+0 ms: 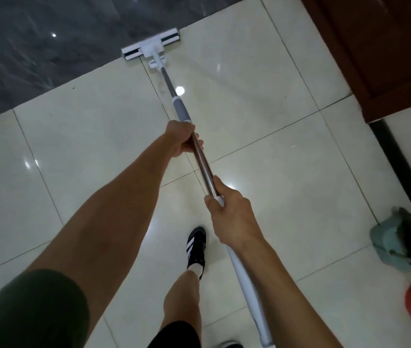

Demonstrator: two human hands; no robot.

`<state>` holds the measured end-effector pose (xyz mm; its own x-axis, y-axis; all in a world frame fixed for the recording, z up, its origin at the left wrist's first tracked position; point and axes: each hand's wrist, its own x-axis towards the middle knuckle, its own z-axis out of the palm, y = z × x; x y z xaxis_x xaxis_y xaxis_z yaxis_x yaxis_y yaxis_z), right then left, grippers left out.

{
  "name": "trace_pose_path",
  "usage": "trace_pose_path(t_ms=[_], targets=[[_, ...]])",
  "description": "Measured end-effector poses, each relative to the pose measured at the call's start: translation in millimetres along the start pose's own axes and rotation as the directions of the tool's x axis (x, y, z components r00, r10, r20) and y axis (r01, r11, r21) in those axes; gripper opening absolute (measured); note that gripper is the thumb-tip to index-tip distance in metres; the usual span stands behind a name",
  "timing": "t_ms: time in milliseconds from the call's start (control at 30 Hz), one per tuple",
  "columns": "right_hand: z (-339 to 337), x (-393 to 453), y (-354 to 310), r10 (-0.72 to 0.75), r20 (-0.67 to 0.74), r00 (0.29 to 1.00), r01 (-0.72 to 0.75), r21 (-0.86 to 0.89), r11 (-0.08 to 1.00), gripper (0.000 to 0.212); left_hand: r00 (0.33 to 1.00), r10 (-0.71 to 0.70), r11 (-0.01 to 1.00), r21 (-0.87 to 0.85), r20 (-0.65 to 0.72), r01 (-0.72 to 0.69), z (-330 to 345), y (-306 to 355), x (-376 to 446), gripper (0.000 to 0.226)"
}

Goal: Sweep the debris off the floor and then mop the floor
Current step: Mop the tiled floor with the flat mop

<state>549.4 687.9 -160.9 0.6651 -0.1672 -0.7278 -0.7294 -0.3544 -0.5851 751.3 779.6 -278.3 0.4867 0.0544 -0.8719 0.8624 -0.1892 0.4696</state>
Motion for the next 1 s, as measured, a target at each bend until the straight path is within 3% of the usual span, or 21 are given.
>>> trace_pose_path(t_ms=[267, 533, 733, 1000], targets=[[5, -50, 47, 0.008, -0.014, 1.0, -0.007, 0.081, 0.997, 0.048, 0.999, 0.01, 0.998, 0.056, 0.05, -0.012, 15, -49, -40, 0.027], [5, -191, 212, 0.01, -0.061, 0.998, -0.002, 0.126, 0.992, 0.046, 0.99, -0.009, 0.995, 0.102, 0.139, -0.005, 99, -217, -139, 0.031], [2, -316, 357, 0.063, -0.119, 0.991, -0.046, 0.141, 0.989, 0.05, 0.985, -0.048, 0.99, 0.136, 0.166, 0.025, 178, -369, -237, 0.012], [-4, -363, 408, 0.057, -0.137, 0.989, -0.026, 0.221, 0.975, 0.046, 0.988, -0.031, 0.991, 0.135, 0.148, 0.011, 208, -426, -273, 0.009]])
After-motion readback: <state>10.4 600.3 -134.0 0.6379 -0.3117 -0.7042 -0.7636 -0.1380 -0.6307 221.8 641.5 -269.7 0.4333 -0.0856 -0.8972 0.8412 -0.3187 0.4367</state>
